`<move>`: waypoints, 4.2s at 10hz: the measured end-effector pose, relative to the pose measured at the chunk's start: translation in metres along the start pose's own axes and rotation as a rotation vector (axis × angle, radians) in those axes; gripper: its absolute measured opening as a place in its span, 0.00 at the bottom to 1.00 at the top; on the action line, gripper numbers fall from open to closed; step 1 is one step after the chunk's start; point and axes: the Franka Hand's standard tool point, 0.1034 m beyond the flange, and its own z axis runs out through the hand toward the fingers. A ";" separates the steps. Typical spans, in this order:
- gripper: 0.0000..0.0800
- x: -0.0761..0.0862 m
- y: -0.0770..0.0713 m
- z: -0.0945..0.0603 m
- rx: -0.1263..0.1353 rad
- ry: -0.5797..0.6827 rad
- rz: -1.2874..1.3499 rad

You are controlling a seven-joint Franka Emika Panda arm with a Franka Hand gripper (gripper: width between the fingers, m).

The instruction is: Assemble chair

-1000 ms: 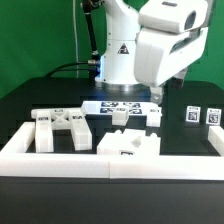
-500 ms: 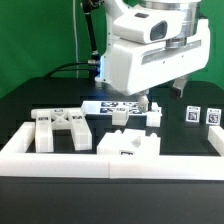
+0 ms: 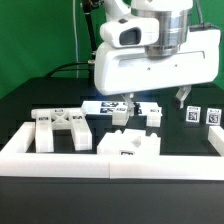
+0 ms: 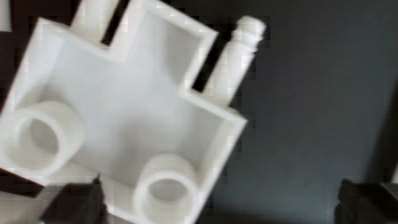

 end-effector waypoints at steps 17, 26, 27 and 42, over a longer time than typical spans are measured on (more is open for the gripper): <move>0.50 0.015 -0.004 0.064 0.007 0.085 0.343; 0.04 0.016 -0.004 0.064 0.007 0.086 0.339; 0.04 0.016 -0.007 0.064 0.008 0.086 0.336; 0.04 0.045 -0.100 0.059 0.017 0.075 0.209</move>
Offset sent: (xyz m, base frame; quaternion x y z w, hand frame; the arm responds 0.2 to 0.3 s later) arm 0.0000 0.0000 0.0000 0.0000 0.0000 0.2571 0.9664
